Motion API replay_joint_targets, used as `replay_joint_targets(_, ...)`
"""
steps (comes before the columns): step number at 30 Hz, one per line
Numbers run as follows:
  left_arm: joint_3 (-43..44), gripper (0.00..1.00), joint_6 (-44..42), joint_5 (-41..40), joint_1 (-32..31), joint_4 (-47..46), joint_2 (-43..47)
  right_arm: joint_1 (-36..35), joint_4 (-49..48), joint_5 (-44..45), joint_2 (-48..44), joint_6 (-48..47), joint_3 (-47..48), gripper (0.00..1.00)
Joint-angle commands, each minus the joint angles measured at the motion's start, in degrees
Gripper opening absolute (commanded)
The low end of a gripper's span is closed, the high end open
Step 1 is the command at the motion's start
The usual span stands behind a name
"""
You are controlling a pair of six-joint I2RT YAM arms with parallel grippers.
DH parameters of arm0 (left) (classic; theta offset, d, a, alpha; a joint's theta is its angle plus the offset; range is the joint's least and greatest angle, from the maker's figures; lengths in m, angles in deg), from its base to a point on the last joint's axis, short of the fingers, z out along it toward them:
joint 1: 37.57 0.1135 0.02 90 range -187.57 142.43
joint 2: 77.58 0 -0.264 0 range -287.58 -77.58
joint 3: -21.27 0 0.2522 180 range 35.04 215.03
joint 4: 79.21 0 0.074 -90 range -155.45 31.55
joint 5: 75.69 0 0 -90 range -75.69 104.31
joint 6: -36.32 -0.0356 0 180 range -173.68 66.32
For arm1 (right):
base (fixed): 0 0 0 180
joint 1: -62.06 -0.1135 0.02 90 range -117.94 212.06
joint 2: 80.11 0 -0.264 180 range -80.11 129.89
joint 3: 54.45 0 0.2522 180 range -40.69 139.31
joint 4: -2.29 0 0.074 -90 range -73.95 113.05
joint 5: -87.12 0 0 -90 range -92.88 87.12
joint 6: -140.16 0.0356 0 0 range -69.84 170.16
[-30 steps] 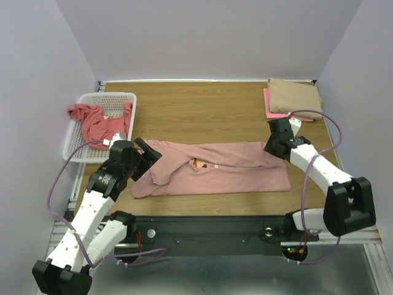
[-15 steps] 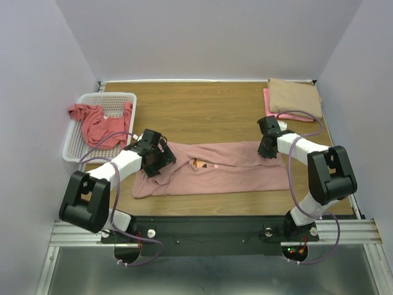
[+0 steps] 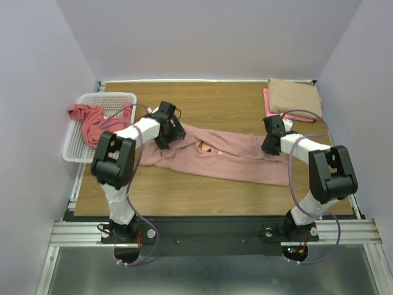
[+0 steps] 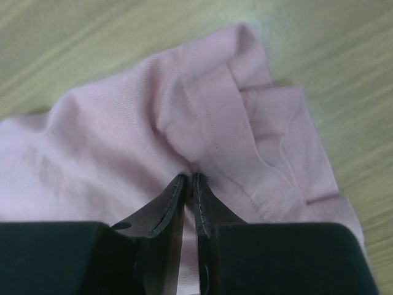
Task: Fold and stack the t-shirts
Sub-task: Fold the tshirt
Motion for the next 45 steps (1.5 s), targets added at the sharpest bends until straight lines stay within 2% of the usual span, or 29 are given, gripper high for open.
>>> replay_joint_targets(1, 15.38, 0.90, -5.10, -5.09, -0.06, 2.06, -14.21, -1.96, 2.51, -5.54, -3.62, 1.59, -8.31, 0.16)
replay_joint_targets(2, 19.42, 0.90, -5.97, -5.01, -0.06, 2.33, -16.78, -3.55, 2.42, -5.88, -5.03, 2.12, -9.99, 0.17)
replay_joint_targets(3, 28.60, 0.90, -9.38, -4.57, -0.14, 3.11, -19.59, -5.22, 2.33, -6.84, -7.74, 2.65, -11.92, 0.19)
replay_joint_targets(4, 33.65, 0.90, -10.89, -4.22, -0.41, 4.17, -25.88, -9.41, 2.33, -6.85, -8.81, 4.92, -14.73, 0.21)
replay_joint_targets(5, 39.27, 0.89, -11.34, -4.74, -0.58, 6.79, -29.51, -11.45, 2.33, -7.20, -9.69, 6.16, -16.06, 0.21)
replay_joint_targets(6, 52.12, 0.89, -12.48, -5.70, -0.76, 13.95, -36.68, -15.21, 2.33, -8.51, -11.61, 9.04, -17.29, 0.21)
replay_joint_targets(8, 63.88, 0.90, -13.10, -6.32, -1.11, 18.83, -42.88, -19.62, 1.90, -9.57, -13.56, 12.31, -19.84, 0.20)
replay_joint_targets(9, 73.07, 0.90, -14.41, -3.19, -1.20, 20.68, -47.69, -24.08, 1.46, -10.45, -14.70, 15.28, -21.50, 0.20)
replay_joint_targets(10, 75.86, 0.90, -14.59, -1.59, -1.20, 20.44, -49.13, -27.00, 1.02, -10.72, -15.23, 17.14, -22.39, 0.20)
replay_joint_targets(12, 76.51, 0.90, -14.33, 2.88, -1.11, 15.73, -50.20, -31.93, -0.04, -12.12, -15.24, 19.60, -23.36, 0.20)
replay_joint_targets(13, 75.29, 0.90, -13.20, 5.69, -1.20, 13.78, -49.85, -37.08, -0.91, -12.47, -14.45, 22.57, -23.28, 0.20)
replay_joint_targets(15, 73.17, 0.91, -12.31, 6.77, -1.20, 10.68, -49.41, -42.12, -2.41, -14.14, -13.31, 25.14, -22.67, 0.20)
replay_joint_targets(16, 73.34, 0.91, -12.22, 6.95, -1.37, 10.42, -49.59, -46.41, -4.24, -14.84, -12.61, 26.81, -21.88, 0.20)
replay_joint_targets(19, 74.83, 0.92, -11.52, 6.16, -1.37, 9.98, -50.20, -52.58, -5.58, -16.25, -9.97, 28.49, -19.16, 0.20)
replay_joint_targets(23, 75.45, 0.94, -10.47, 7.12, -1.29, 6.82, -50.73, -58.31, -5.49, -16.61, -10.40, 30.07, -18.79, 0.20)
replay_joint_targets(27, 77.56, 0.95, -9.50, 7.74, -1.29, 5.06, -52.57, -62.26, -5.23, -17.13, -15.57, 32.88, -22.31, 0.21)
replay_joint_targets(33, 78.60, 0.95, -7.21, 7.92, -0.85, 5.14, -55.47, -72.37, -3.91, -17.57, -19.01, 35.70, -23.63, 0.27)
replay_joint_targets(38, 78.44, 0.95, -6.77, 9.93, -0.67, 2.42, -54.51, -74.31, -0.22, -15.83, -20.32, 34.38, -20.65, 0.50)
replay_joint_targets(40, 78.44, 0.95, -6.86, 10.02, -0.67, 1.45, -54.16, -74.23, 1.97, -12.14, -21.38, 32.72, -18.03, 0.50)
replay_joint_targets(43, 79.40, 0.95, -6.51, 10.29, -0.15, 0.57, -54.16, -73.70, 6.00, -6.62, -24.89, 31.57, -15.55, 0.58)
replay_joint_targets(45, 80.19, 0.96, -5.64, 10.46, 0.56, -0.30, -54.16, -72.56, 8.21, -3.97, -27.52, 31.31, -14.05, 0.76)
